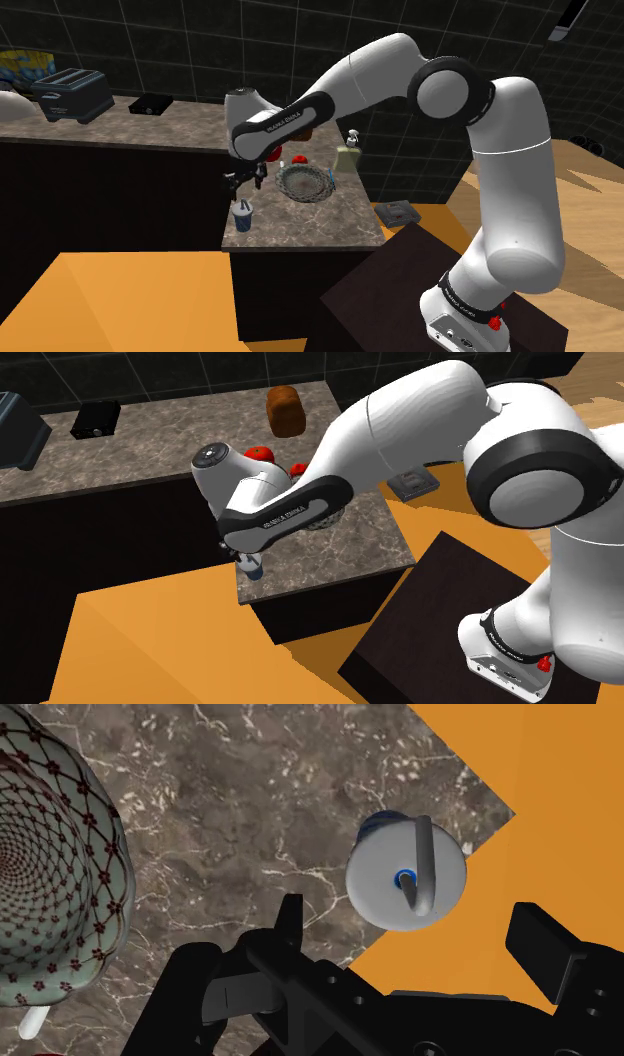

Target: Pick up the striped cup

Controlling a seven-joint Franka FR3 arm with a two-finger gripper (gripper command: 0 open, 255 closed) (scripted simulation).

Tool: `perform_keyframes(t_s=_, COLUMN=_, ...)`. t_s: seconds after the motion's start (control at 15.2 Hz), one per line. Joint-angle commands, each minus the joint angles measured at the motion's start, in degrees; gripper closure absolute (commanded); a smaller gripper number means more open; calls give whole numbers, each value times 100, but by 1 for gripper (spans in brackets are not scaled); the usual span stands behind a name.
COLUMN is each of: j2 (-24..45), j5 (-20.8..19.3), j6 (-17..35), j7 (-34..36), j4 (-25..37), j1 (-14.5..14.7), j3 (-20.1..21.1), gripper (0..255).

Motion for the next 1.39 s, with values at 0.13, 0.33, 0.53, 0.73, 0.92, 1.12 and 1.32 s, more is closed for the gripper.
perform_keyframes(t_s=0.13, j2=823, j5=-134, j6=-144, j7=57, j4=930, j1=202, j3=-103, gripper=0)
perform_keyframes(t_s=0.33, j2=971, j5=-164, j6=-4, j7=75, j4=938, j1=220, j3=-130, gripper=0)
perform_keyframes(t_s=0.53, j2=1125, j5=-194, j6=132, j7=93, j4=956, j1=238, j3=-157, gripper=0)
perform_keyframes(t_s=0.73, j2=1211, j5=-209, j6=199, j7=101, j4=974, j1=248, j3=-172, gripper=0)
perform_keyframes(t_s=0.92, j2=1212, j5=-209, j6=199, j7=100, j4=976, j1=248, j3=-172, gripper=255)
perform_keyframes(t_s=1.12, j2=1215, j5=-209, j6=196, j7=103, j4=982, j1=251, j3=-172, gripper=255)
perform_keyframes(t_s=1.32, j2=1209, j5=-208, j6=194, j7=106, j4=977, j1=252, j3=-171, gripper=255)
